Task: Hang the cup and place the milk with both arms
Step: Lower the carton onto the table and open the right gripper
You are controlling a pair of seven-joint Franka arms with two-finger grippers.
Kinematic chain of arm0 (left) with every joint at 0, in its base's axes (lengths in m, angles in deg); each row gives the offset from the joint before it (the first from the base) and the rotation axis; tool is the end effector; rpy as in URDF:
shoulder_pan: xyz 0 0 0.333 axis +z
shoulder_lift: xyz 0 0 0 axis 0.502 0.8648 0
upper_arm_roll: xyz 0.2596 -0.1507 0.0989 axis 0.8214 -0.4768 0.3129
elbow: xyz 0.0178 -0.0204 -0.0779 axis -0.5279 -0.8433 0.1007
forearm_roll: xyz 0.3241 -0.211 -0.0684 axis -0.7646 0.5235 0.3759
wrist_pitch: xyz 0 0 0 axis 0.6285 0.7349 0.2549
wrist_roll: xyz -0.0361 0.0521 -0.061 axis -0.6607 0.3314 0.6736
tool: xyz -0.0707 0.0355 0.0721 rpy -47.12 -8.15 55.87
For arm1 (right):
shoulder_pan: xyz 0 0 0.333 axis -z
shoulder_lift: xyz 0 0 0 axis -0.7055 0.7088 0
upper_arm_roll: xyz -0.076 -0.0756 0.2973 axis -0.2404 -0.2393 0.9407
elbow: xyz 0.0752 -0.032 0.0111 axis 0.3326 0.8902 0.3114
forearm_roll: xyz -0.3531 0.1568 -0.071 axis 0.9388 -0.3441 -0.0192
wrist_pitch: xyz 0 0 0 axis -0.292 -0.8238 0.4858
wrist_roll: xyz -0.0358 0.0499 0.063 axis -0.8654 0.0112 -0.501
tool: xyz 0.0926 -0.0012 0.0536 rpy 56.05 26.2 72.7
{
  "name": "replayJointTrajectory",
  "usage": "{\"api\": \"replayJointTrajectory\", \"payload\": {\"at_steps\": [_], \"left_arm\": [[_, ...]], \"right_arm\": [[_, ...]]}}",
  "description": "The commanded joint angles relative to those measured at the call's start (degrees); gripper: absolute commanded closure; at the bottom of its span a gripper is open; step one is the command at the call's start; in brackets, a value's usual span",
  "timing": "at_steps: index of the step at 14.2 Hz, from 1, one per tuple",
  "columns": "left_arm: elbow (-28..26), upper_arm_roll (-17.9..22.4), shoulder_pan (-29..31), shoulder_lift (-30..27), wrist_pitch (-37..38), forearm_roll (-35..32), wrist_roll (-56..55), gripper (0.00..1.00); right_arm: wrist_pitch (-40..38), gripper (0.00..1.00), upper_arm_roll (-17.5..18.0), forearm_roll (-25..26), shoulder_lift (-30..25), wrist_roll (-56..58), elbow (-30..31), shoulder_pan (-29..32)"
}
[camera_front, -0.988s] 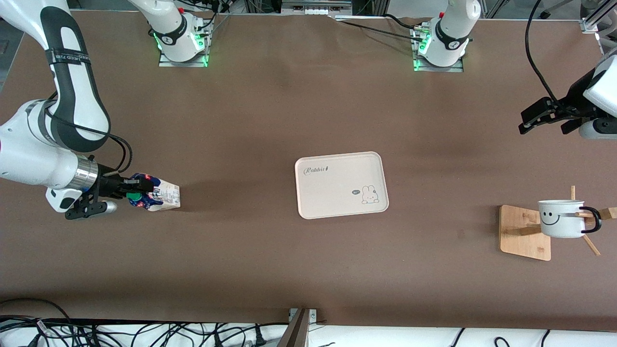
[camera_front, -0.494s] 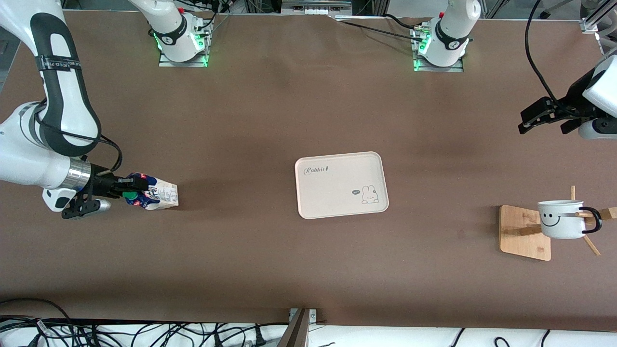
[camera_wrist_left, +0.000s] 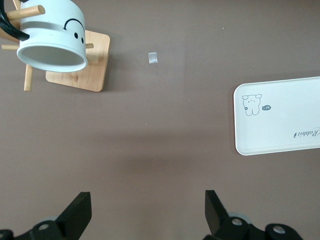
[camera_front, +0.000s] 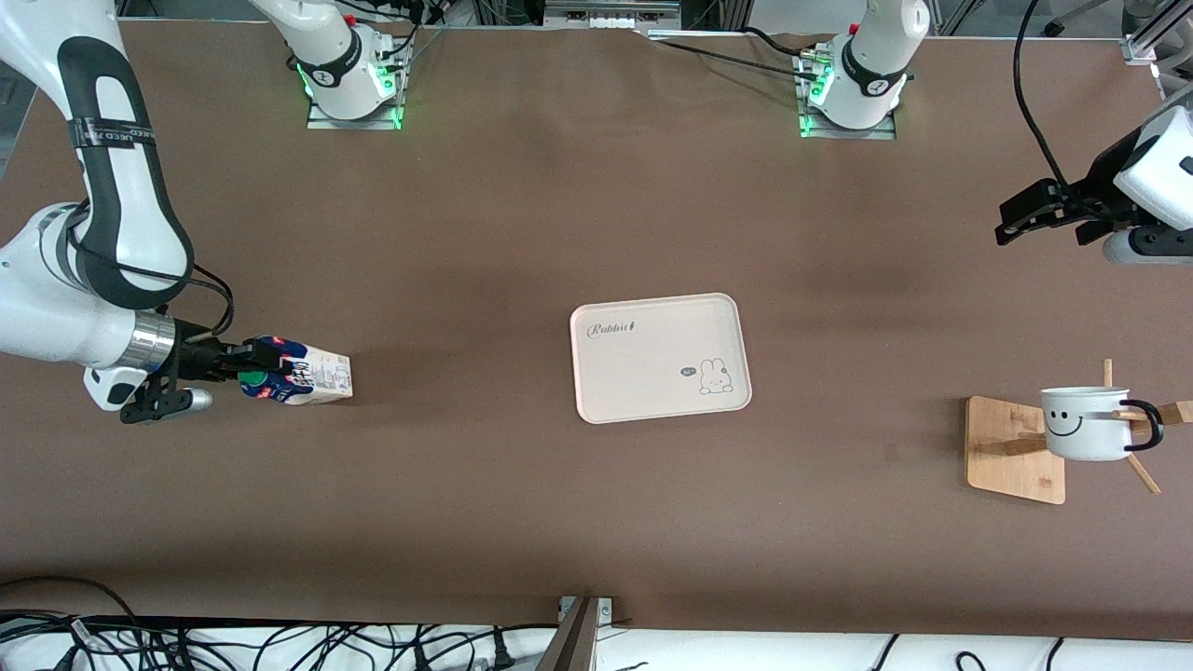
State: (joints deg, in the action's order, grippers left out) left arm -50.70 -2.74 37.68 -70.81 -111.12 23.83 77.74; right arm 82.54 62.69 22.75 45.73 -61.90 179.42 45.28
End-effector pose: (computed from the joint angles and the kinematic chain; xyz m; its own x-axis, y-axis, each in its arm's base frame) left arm 0.5579 -0.0147 0.6049 0.9986 0.0323 -0.0424 0.0335 -0.9990 0.0286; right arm 0.6544 -0.0245 0.3194 0.9914 0.1300 0.0121 0.1264 -0.9322 -0.3393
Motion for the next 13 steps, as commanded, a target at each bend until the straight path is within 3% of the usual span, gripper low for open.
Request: {"api": "replayJointTrajectory", "payload": {"at_steps": [1,8,10,13], "left_arm": [[1.4,-0.2,0.1,0.1,1.5,-0.6,-0.5,0.0],[1.4,-0.1,0.3,0.3,3.3,-0.9,0.3,0.0],[1.4,-0.2,0.0,0.4,3.4,-1.3,0.3,0.0],[1.4,-0.1,0.1,0.4,3.4,-1.2,0.3,0.0]], "right_arm": [[0.2,0.0,0.5,-1.5,-0.5,0.8,0.3,0.8],[-8.5,0.0,0.5,-0.5,-3.6,-3.0,-3.9,0.7],[-14.4,0.0,1.1,4.9,-4.7,-4.9,-8.6,0.4],[-27.1,0.0,1.3,13.1,-5.3,-9.2,-20.9,-1.7]]}}
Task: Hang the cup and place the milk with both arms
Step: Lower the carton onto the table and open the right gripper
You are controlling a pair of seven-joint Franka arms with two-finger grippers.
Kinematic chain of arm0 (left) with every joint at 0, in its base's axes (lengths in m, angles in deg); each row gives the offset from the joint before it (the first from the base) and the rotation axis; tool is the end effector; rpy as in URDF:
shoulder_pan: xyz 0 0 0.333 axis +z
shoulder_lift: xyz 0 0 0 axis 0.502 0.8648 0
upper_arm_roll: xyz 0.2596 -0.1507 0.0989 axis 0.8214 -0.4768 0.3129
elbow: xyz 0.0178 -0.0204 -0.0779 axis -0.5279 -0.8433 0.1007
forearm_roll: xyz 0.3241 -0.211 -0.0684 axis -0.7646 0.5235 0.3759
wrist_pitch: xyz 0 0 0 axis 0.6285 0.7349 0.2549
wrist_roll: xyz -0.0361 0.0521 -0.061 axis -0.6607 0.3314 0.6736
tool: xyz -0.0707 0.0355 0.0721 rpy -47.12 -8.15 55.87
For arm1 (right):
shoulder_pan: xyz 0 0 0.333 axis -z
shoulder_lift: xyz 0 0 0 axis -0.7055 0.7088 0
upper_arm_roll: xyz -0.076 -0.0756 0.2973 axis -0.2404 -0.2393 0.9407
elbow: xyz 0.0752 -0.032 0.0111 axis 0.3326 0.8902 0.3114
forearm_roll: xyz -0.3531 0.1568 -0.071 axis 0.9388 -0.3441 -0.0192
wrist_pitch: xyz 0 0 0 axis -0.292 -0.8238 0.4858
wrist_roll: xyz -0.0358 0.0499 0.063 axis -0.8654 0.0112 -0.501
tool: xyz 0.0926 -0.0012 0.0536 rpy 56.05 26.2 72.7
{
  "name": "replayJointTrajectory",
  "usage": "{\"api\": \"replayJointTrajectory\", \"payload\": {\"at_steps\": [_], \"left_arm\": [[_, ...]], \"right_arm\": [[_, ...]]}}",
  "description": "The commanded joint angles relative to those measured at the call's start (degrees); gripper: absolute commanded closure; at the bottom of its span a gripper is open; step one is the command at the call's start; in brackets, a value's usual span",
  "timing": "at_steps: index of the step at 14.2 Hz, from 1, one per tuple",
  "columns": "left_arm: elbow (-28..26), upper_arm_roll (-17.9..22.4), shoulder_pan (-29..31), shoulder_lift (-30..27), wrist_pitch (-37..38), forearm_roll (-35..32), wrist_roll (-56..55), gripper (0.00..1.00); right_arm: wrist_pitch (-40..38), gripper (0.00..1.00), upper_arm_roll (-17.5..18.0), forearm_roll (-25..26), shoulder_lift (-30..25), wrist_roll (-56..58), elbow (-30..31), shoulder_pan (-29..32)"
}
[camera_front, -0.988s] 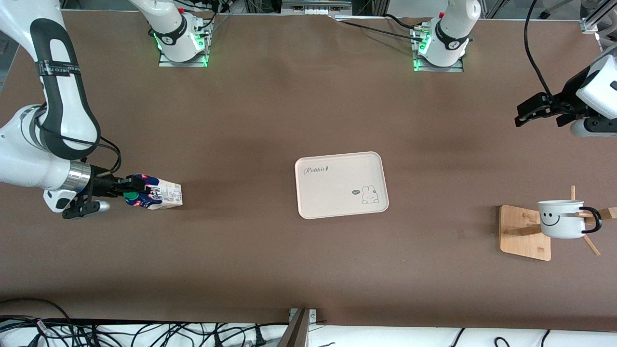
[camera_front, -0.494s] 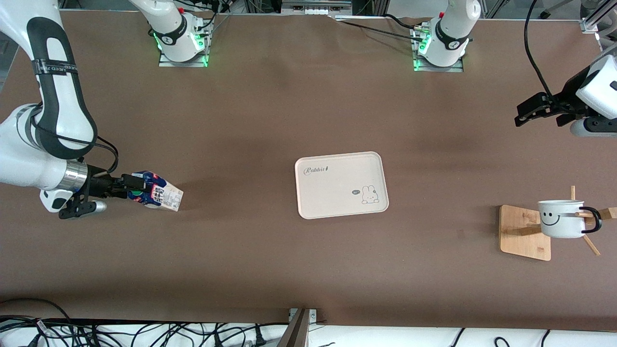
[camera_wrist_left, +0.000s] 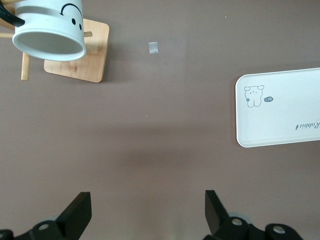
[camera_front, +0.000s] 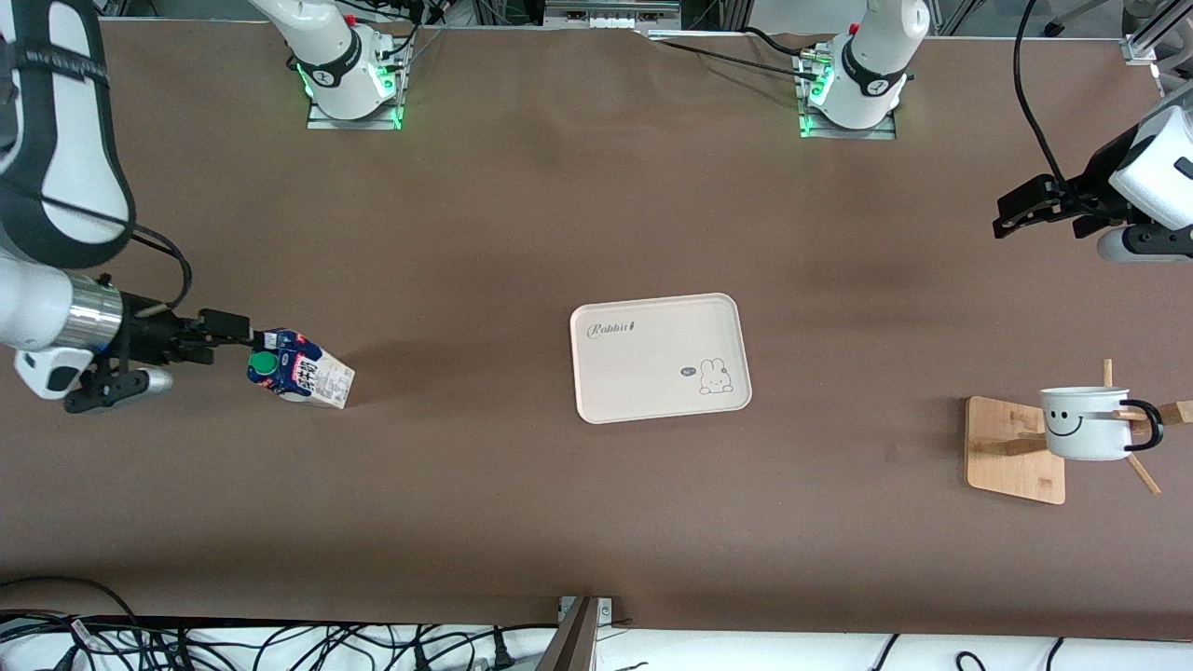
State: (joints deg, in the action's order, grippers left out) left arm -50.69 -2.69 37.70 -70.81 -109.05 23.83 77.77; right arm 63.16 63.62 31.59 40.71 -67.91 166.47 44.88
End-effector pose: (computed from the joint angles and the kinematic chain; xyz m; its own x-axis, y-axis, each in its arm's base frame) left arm 0.5539 -0.0140 0.6021 0.9964 0.0319 -0.0782 0.0341 -0.9991 0.0266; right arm 0.6565 -0.0057 0.4538 0.9751 0.2168 -0.0473 0.1966 -0.9428 -0.2691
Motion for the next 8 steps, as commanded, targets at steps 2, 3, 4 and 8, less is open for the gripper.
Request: {"api": "replayJointTrajectory", "payload": {"at_steps": [2,3,4,8], "left_arm": [[1.4,-0.2,0.1,0.4,1.3,-1.2,0.2,0.0],[1.4,-0.3,0.0,0.4,1.3,-1.2,0.2,0.0],[1.4,-0.3,0.0,0.4,1.3,-1.2,0.2,0.0],[1.4,-0.3,0.0,0.4,1.3,-1.1,-0.1,0.0]], "right_arm": [[-11.5,0.0,0.2,7.5,0.1,-3.5,-13.1,-1.7],[-12.4,0.0,-0.4,8.1,0.0,-3.5,-13.9,-1.5],[-14.1,0.0,-0.6,8.2,-0.1,-3.4,-14.7,-1.2],[-18.4,0.0,-1.1,10.8,-5.3,-4.6,-13.3,-1.0]]}}
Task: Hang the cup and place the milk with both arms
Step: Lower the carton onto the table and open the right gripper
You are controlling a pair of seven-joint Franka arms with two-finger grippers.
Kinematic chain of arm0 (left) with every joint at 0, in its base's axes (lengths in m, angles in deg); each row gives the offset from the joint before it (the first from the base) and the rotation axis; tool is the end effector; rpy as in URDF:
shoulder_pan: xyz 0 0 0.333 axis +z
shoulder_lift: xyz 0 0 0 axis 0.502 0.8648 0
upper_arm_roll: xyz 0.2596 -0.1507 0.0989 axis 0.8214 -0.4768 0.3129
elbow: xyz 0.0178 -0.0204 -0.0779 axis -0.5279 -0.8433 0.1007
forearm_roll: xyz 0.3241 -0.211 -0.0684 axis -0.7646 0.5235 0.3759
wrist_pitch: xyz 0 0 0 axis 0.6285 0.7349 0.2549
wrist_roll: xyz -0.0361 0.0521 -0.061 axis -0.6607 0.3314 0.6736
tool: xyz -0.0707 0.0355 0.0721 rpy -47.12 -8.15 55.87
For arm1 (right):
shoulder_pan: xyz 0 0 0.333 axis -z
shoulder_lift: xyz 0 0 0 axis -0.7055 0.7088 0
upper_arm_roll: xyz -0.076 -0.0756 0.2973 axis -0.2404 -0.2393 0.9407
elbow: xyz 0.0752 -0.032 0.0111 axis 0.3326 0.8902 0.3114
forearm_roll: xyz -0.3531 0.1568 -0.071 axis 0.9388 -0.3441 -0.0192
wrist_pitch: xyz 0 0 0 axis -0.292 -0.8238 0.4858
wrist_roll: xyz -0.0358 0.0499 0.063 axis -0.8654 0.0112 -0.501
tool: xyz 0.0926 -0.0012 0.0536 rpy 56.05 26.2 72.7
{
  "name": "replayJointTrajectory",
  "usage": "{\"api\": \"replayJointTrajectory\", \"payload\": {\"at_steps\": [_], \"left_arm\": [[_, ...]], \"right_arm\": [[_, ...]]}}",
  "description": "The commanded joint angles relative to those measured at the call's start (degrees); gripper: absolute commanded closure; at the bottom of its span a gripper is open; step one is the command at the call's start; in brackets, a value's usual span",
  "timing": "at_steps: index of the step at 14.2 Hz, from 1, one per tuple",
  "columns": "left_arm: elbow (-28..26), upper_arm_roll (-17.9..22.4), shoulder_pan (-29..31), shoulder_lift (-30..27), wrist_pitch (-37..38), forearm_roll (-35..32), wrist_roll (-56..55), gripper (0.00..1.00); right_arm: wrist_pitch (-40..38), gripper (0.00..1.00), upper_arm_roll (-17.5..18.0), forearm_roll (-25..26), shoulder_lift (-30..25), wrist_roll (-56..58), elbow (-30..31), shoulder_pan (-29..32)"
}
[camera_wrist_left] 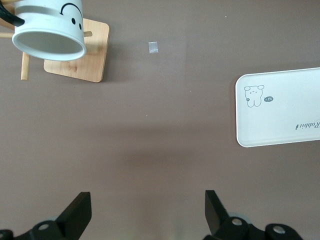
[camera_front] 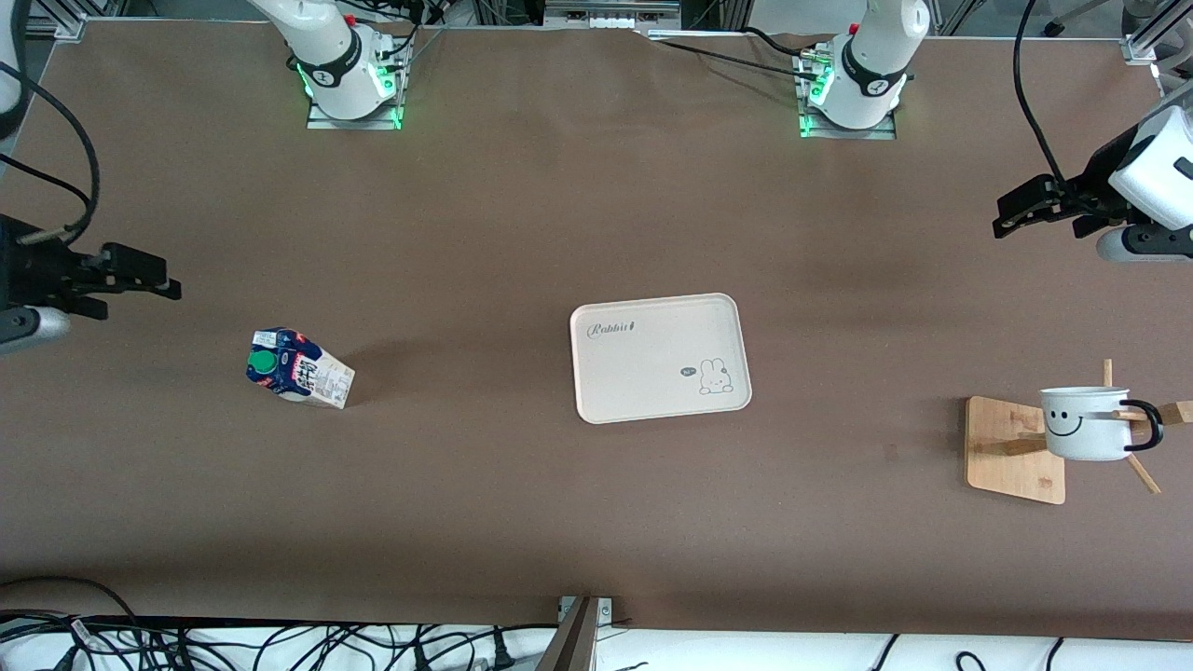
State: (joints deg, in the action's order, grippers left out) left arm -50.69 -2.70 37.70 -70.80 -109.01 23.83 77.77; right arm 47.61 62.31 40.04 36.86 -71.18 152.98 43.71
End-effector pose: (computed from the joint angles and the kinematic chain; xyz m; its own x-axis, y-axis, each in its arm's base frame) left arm 0.5538 -0.0141 0.6019 0.9964 0.0317 -0.0791 0.0339 -0.9991 0.0266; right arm 0.6318 -0.0129 0.5844 0.9726 0.2237 -0.0632 0.2147 -0.9688 -0.1240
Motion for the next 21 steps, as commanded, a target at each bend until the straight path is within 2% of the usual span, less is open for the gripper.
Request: {"api": "replayJointTrajectory", "payload": {"at_steps": [1,6,8,11,13,16,21], "left_arm": [[1.4,-0.3,0.0,0.4,1.2,-1.1,-0.2,0.0],[1.4,-0.3,0.1,0.4,1.2,-1.1,-0.4,0.0],[1.4,-0.3,0.1,0.4,1.2,-1.1,-0.4,0.0],[1.4,-0.3,0.1,0.4,1.2,-1.0,-0.5,0.0],[1.4,-0.3,0.0,0.4,1.2,-1.1,-0.5,0.0],[1.4,-0.3,0.0,0.4,1.2,-1.1,-0.5,0.0],[1.4,-0.3,0.1,0.4,1.2,-1.1,-0.5,0.0]], "right_arm": [[-3.2,0.0,0.1,2.9,-1.6,-1.4,-0.5,0.4],[-0.2,0.0,0.6,8.9,-2.4,-3.9,-0.8,0.2],[0.1,0.0,0.8,8.2,-4.1,-4.2,0.6,3.0],[3.0,0.0,4.1,8.4,-8.0,-4.6,6.9,4.2],[6.9,0.0,4.2,8.8,-12.3,-5.9,12.8,4.8],[2.7,0.0,4.2,8.6,-13.3,-6.3,13.7,4.9],[3.5,0.0,4.1,9.2,-12.4,-4.2,13.1,4.9]]}}
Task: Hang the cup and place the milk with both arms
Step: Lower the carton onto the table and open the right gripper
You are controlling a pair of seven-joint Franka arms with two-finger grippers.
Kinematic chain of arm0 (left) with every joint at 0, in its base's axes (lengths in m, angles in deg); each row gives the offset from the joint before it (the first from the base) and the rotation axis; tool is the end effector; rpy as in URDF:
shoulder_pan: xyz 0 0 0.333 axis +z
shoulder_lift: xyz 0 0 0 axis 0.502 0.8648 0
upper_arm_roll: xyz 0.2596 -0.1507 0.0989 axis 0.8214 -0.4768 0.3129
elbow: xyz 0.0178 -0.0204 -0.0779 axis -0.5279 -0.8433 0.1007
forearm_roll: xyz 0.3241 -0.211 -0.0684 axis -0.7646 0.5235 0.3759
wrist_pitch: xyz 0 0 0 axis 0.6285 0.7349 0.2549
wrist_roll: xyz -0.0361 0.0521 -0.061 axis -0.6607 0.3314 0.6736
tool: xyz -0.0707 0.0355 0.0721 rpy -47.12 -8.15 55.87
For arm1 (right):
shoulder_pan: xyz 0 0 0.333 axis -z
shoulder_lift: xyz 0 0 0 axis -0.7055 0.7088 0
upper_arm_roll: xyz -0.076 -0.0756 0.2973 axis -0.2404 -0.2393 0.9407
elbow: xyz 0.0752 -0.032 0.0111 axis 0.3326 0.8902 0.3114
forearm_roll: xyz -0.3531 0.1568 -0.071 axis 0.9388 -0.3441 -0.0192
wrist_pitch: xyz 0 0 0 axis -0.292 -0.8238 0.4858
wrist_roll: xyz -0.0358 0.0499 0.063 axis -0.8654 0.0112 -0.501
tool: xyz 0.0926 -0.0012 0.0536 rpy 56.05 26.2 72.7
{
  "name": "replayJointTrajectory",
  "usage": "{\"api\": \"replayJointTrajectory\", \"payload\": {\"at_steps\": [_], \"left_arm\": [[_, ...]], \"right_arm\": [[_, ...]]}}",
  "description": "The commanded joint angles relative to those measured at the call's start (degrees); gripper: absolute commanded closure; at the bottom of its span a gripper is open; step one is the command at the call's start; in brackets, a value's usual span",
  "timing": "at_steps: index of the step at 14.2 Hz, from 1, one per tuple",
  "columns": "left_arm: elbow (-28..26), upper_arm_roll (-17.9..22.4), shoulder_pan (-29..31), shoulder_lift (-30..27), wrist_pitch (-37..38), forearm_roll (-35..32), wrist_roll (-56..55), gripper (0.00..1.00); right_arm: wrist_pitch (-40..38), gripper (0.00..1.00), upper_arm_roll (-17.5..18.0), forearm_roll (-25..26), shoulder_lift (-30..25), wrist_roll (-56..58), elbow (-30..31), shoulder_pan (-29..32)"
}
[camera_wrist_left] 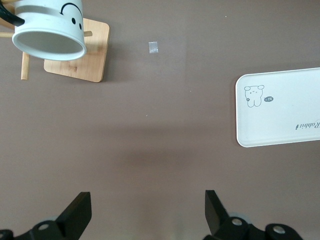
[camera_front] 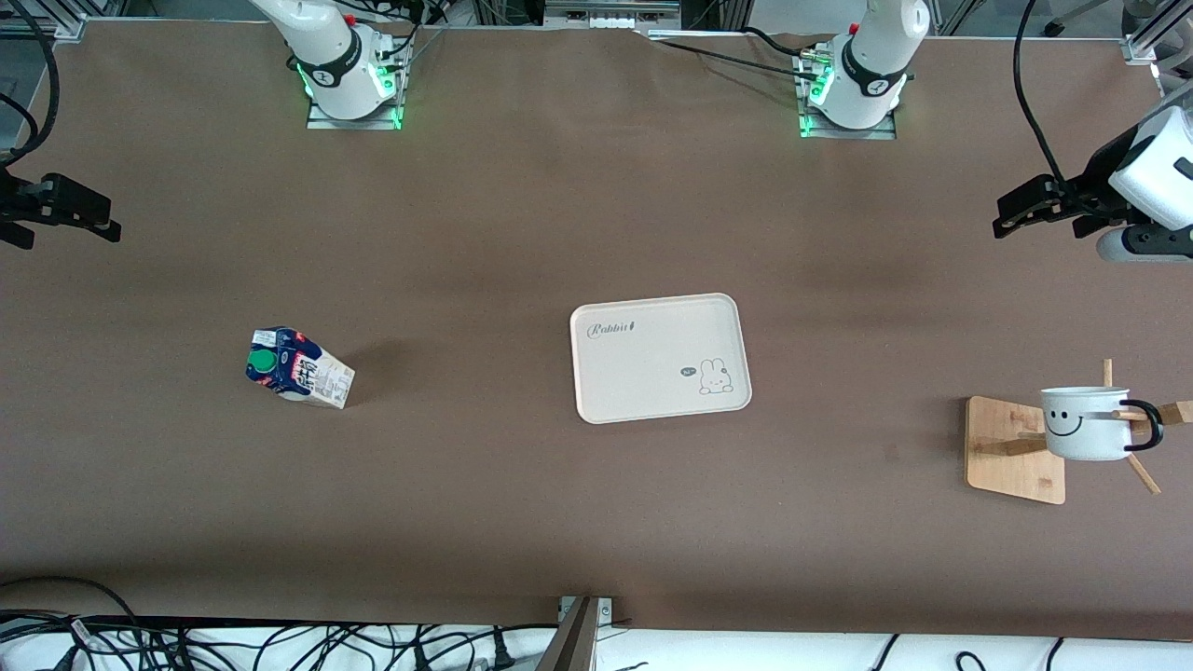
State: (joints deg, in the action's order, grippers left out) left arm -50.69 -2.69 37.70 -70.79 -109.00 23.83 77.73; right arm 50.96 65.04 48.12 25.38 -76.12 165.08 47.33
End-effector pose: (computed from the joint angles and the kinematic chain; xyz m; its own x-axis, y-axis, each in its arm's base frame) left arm 0.5539 -0.0140 0.6018 0.9963 0.0326 -0.0794 0.0348 -0.9990 0.0266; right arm 0.5779 -0.0420 0.6116 0.9927 0.1096 -0.0502 0.1102 -0.9939 0.0096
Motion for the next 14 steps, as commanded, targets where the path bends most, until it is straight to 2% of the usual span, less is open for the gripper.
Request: {"api": "replayJointTrajectory", "payload": {"at_steps": [1,4,14], "left_arm": [[1.4,-0.3,0.1,0.4,1.2,-1.1,-0.5,0.0],[1.4,-0.3,0.1,0.4,1.2,-1.0,-0.5,0.0],[1.4,-0.2,0.1,0.4,1.2,-1.2,-0.4,0.0]], "right_arm": [[0.1,0.0,1.4,1.4,-1.2,0.5,1.0,1.0],[-2.6,0.0,2.2,3.3,-2.0,-0.4,1.0,0.5],[-3.5,0.0,2.1,2.3,-1.7,-4.0,0.9,0.6]]}}
